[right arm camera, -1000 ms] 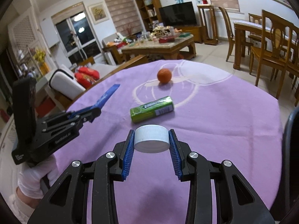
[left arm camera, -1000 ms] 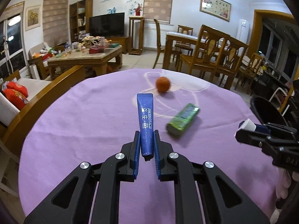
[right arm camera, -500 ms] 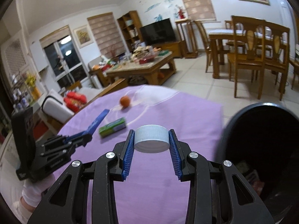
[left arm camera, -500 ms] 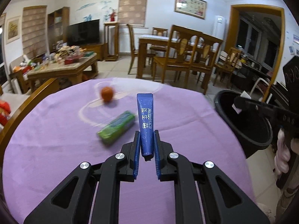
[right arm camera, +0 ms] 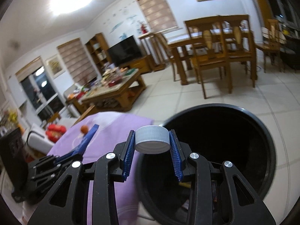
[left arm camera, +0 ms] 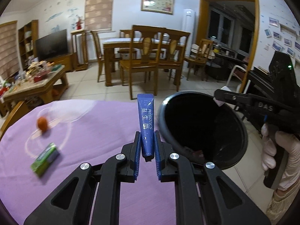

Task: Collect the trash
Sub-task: 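Carry the blue tube and white cap over the black bin and open both tools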

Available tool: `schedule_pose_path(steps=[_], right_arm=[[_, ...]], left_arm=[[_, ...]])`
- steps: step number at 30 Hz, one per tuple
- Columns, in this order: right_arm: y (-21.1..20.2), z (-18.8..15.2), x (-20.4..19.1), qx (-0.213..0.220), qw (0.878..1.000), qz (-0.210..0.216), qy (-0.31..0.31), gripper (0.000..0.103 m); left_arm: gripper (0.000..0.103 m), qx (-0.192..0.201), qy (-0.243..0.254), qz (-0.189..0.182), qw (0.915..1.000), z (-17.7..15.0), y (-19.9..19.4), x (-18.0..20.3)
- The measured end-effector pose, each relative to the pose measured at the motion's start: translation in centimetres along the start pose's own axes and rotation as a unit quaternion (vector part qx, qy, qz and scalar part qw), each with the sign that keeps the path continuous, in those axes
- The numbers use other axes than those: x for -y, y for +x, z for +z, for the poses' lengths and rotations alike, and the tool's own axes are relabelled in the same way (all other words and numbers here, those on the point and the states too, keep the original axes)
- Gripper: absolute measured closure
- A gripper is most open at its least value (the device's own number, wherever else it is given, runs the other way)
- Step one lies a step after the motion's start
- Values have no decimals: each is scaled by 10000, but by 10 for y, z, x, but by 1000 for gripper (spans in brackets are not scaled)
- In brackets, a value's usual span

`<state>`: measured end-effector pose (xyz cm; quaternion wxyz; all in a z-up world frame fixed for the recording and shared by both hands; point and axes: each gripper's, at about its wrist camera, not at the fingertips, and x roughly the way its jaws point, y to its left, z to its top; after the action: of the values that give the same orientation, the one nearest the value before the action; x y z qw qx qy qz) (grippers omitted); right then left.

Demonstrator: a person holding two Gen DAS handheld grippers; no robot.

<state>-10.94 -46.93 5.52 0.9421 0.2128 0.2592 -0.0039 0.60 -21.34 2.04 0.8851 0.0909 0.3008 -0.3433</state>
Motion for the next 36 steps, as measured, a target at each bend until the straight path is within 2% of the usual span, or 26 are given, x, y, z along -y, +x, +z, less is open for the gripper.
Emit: schedule_pose_path(steps=[8,16,27,33,36], right_arm=[[-21,-1,62,163,9983,-330,450,66],[-22,-5,103,39,9962,-447,749,67],[-2,-16,111,-247,9943,-528,890,66],[10,-19,118,-374,9928,-547,996,66],[14,-18,120,-415,9921,-566,1040,62]], left_arm=[[89,-114,361,-269,9989,10,31,53],[89,-205,644,-369,9970,8,49,92],[88,-268,1082,-329,9932,1,67,127],[85,-286,1183,-293,9921,0,74,133],[84,-268,1260,-211,9914,0,75,136]])
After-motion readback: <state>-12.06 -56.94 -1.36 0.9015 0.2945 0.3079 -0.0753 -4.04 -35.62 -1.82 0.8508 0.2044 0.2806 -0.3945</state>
